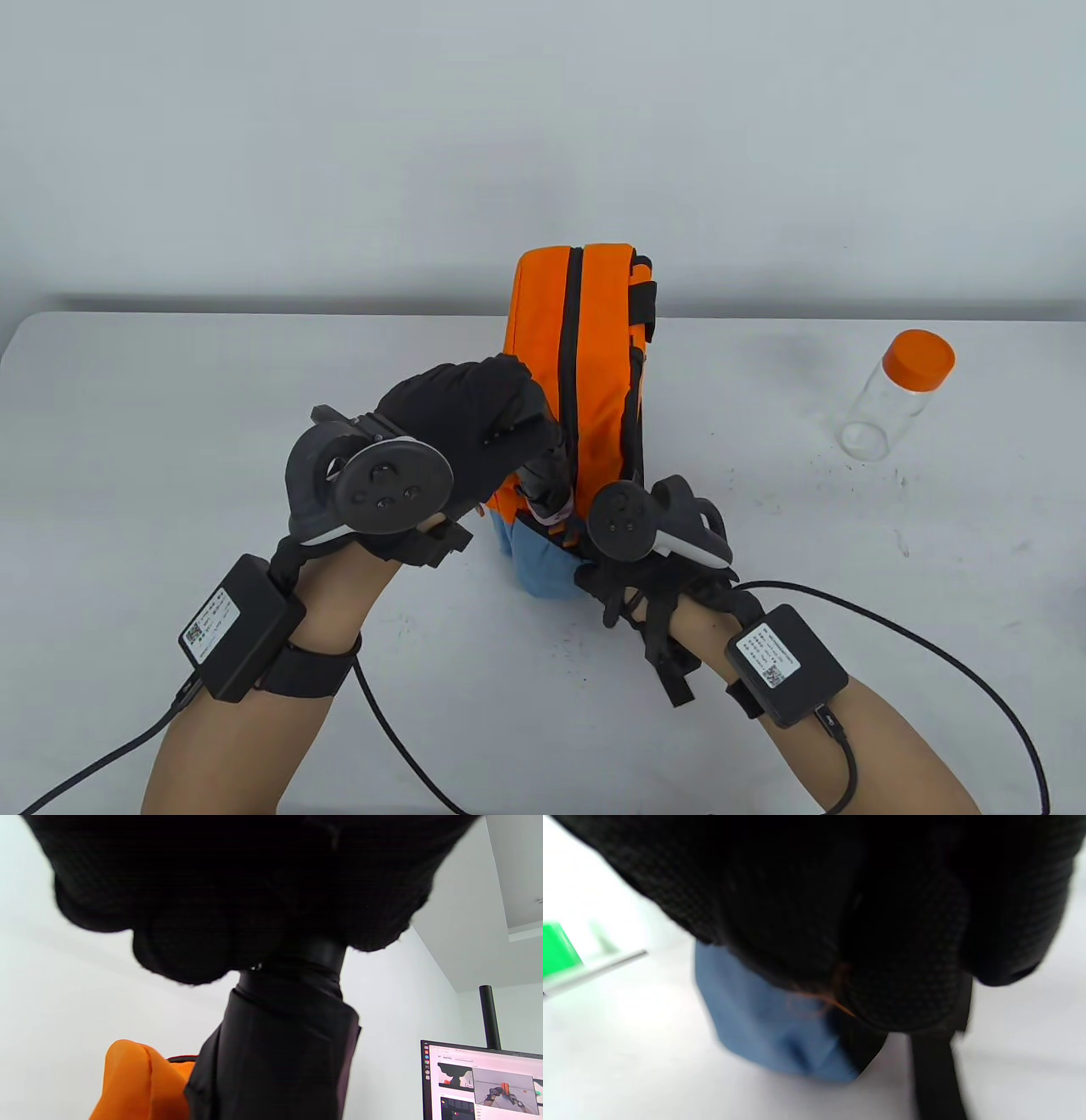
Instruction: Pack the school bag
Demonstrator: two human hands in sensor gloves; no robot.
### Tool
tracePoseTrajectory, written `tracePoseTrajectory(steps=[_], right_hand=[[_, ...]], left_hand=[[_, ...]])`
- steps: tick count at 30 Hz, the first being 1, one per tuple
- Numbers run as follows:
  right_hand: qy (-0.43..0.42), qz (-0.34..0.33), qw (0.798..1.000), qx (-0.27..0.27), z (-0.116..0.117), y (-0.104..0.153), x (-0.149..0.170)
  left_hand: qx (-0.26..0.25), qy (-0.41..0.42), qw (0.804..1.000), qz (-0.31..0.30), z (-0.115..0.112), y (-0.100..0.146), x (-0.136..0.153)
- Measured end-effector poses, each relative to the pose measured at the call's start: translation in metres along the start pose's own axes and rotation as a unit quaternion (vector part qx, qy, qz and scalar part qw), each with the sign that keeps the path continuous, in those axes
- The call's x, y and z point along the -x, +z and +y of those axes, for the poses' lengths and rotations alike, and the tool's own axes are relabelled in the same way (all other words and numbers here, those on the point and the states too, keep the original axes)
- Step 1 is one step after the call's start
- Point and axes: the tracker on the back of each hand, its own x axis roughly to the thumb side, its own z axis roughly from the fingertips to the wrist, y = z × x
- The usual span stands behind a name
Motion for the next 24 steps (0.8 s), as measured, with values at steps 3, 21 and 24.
tracePoseTrajectory(steps=[3,21,24], right_hand=[[0.156,-0.056,0.985,0.055,-0.001,0.01,-0.026],[0.145,-0.169,0.97,0.093,0.015,0.021,-0.018],[0.02,-0.14,0.99,0.023,0.008,0.004,-0.001]], left_hand=[[-0.004,-0.001,1.0,0.001,-0.003,-0.001,-0.002],[0.003,0.021,1.0,0.021,-0.016,-0.007,0.009],[0.003,0.03,0.999,0.019,-0.019,-0.008,0.008]])
